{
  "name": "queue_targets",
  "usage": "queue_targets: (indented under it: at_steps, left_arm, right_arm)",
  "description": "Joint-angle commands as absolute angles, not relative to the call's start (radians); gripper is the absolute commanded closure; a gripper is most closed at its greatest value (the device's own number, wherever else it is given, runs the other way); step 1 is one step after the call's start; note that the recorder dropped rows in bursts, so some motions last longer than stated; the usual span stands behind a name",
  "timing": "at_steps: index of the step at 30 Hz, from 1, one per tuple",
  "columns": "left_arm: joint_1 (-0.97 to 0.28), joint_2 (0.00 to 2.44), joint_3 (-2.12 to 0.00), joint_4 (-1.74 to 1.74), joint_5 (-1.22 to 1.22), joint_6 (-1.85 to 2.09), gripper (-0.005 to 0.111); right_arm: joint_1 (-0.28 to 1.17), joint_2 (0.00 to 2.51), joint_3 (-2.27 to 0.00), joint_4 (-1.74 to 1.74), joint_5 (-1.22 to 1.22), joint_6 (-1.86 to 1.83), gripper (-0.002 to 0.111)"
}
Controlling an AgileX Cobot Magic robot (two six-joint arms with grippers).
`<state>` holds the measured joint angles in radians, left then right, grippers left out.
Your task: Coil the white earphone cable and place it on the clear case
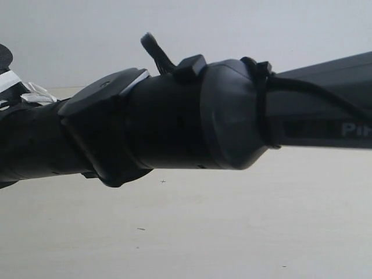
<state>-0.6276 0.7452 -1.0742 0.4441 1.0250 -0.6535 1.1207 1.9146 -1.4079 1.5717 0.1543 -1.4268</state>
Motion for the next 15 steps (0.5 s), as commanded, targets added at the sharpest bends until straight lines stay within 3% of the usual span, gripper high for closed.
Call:
queue_targets:
  at_steps: [1, 15]
  left_arm:
    - [-0.626, 0.745, -1.071, 0.464, 1.045, -0.631, 0.107]
    - [-0.626, 0.745, -1.071, 0.573, 1.142, -0.631, 0.107]
  right_arm:
    - [1.123, 1.914, -1.415, 1.571, 0.151, -1.438, 0.012]
    - [1.123, 1.870, -1.415, 1.571, 0.166, -1.428, 0.012]
